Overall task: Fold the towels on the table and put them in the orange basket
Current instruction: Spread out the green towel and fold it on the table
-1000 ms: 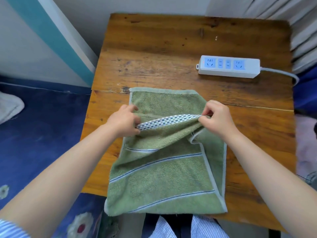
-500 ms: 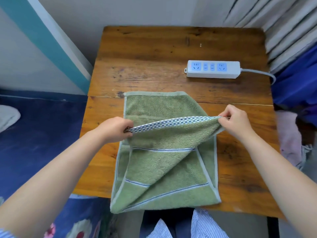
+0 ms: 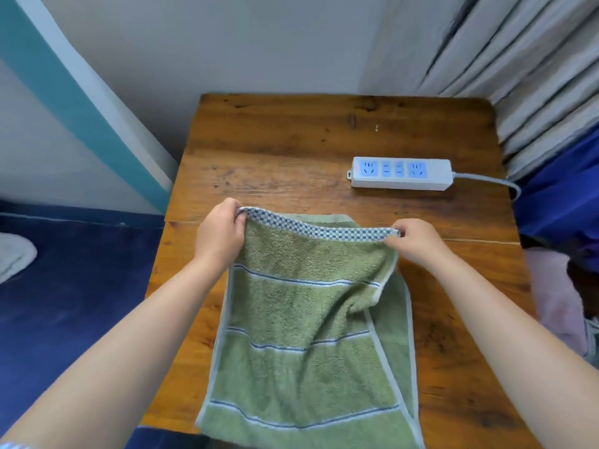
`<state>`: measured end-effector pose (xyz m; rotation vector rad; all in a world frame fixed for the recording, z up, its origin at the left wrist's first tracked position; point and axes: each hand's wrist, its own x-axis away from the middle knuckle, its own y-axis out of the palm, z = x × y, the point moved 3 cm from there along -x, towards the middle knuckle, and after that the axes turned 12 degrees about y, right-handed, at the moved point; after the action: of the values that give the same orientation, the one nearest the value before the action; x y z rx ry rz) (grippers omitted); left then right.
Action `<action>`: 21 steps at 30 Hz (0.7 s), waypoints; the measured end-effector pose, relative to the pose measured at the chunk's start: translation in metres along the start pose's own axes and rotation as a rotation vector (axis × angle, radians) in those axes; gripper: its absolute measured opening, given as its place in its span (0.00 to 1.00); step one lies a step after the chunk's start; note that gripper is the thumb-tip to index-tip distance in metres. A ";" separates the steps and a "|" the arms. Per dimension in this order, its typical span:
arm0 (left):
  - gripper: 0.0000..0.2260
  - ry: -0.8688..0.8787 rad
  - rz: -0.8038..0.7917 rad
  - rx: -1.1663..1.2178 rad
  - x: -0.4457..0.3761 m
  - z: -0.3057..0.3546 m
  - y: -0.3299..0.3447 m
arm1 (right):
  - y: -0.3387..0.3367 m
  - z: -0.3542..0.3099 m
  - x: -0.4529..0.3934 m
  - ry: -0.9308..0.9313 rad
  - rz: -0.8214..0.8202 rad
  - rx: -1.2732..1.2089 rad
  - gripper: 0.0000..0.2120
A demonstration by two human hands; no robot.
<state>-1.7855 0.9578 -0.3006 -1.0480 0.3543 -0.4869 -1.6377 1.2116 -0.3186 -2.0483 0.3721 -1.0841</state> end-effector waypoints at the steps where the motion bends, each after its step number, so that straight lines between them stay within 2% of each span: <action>1: 0.08 -0.013 -0.083 -0.056 -0.006 -0.002 0.005 | 0.001 -0.006 -0.006 0.001 0.022 0.047 0.09; 6: 0.10 -0.032 -0.357 -0.233 -0.023 -0.013 0.021 | 0.012 -0.028 -0.028 -0.009 0.044 0.180 0.05; 10: 0.07 -0.007 -0.630 -0.430 -0.030 -0.023 0.028 | 0.018 -0.037 -0.035 -0.068 -0.064 0.264 0.10; 13: 0.09 0.068 -0.606 -0.387 -0.038 -0.029 0.030 | 0.024 -0.035 -0.035 -0.072 -0.200 0.321 0.15; 16: 0.12 0.117 -0.617 -0.313 -0.043 -0.031 0.036 | 0.024 -0.031 -0.034 -0.102 -0.194 0.307 0.16; 21: 0.14 0.049 -0.670 -0.212 -0.041 -0.039 0.050 | 0.028 -0.038 -0.032 -0.148 -0.281 0.253 0.31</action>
<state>-1.8282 0.9717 -0.3604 -1.3610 0.0875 -1.0924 -1.6839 1.1923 -0.3450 -1.9733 -0.1271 -1.0737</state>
